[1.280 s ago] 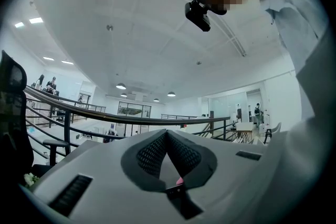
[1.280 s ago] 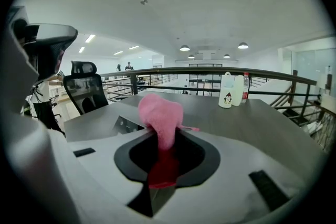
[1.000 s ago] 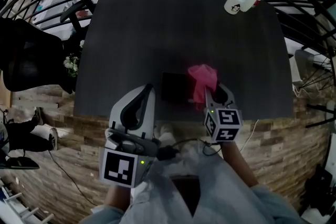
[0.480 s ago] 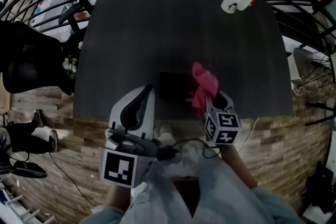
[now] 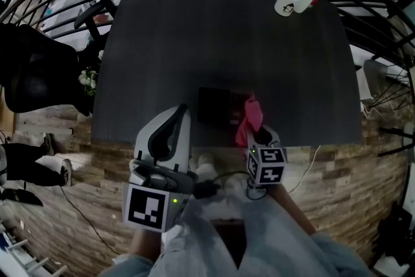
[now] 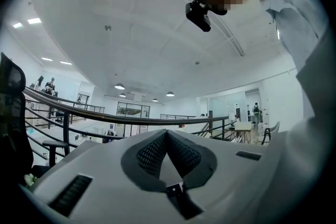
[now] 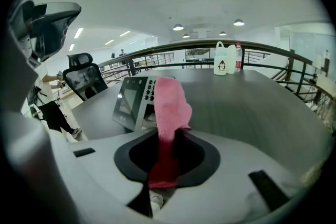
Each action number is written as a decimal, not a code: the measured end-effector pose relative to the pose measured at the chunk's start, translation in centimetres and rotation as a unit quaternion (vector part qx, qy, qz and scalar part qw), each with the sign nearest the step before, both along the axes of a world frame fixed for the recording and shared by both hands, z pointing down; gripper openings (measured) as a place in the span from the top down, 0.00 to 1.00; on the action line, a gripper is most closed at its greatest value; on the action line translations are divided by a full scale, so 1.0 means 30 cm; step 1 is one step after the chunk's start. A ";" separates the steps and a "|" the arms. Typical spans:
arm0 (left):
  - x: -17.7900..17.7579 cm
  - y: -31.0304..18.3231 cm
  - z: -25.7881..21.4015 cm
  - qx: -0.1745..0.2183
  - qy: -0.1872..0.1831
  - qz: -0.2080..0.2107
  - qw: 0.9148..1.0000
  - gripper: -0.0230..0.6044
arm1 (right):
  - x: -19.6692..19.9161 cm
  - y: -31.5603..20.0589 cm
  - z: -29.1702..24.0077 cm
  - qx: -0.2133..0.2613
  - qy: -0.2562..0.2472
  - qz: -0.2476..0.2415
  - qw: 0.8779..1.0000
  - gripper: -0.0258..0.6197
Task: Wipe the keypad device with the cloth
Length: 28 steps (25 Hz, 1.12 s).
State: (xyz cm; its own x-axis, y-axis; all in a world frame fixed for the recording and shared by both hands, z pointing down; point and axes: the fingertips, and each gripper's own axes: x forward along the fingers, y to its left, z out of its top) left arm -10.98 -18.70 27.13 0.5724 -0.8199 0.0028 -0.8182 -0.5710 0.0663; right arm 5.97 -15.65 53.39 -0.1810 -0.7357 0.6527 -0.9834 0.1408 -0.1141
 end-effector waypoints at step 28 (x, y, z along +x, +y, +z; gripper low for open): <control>0.103 0.046 -0.067 0.031 -0.002 0.004 1.000 0.96 | 0.095 -0.012 -0.382 0.129 -0.046 -0.017 0.990 0.85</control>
